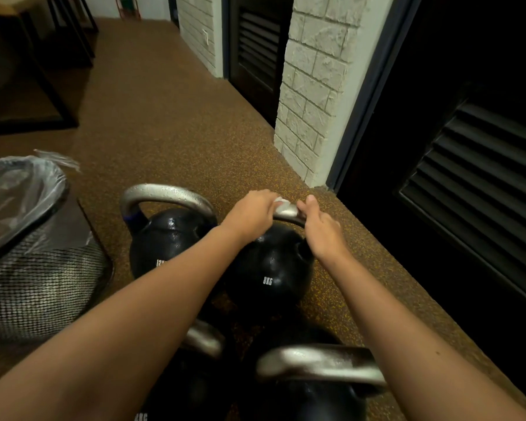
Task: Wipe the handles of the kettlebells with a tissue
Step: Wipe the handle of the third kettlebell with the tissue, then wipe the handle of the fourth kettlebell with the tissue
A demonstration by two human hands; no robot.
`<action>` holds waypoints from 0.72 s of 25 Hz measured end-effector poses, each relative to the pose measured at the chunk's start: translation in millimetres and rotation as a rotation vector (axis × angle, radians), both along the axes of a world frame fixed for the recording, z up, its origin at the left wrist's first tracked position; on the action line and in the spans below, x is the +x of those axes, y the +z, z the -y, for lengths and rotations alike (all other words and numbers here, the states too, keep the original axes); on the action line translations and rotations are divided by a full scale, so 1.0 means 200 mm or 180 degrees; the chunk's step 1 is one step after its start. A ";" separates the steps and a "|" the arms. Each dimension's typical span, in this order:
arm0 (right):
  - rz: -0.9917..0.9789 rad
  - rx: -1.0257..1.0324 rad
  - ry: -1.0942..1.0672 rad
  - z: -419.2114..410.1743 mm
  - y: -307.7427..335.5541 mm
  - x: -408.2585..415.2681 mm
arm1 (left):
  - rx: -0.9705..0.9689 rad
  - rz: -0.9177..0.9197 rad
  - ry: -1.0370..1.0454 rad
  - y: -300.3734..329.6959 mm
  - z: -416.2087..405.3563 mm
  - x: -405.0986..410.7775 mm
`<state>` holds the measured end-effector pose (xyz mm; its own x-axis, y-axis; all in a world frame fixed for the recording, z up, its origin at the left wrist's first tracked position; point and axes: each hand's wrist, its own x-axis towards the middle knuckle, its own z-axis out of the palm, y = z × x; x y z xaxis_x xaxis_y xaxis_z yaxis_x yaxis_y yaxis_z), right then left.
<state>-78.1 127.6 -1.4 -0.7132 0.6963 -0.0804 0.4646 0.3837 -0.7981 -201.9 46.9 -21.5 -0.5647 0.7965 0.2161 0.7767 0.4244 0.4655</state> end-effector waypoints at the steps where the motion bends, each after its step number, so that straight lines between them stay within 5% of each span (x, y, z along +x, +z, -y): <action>1: -0.0002 -0.0011 -0.0022 -0.01 -0.01 0.00 | -0.0132 -0.0263 -0.0105 0.00 -0.01 0.01; 4: -0.0041 -0.0071 -0.0019 -0.02 0.00 0.00 | -0.0376 -0.1115 -0.0491 -0.06 0.04 0.04; 6: -0.0037 -0.0064 -0.0008 -0.02 0.01 0.01 | -0.0299 -0.1164 -0.0577 -0.10 0.11 0.03; 11: 0.0084 -0.0077 -0.0002 -0.02 0.01 0.00 | 0.0427 -0.0174 -0.0048 -0.16 0.23 -0.02; 15: 0.0139 0.0096 0.0012 0.07 0.05 -0.03 | 0.0209 0.0073 0.0267 -0.11 0.25 0.09; 18: -0.0421 0.0420 0.0338 0.14 0.12 -0.07 | 0.0152 0.0751 0.0429 0.03 0.32 0.09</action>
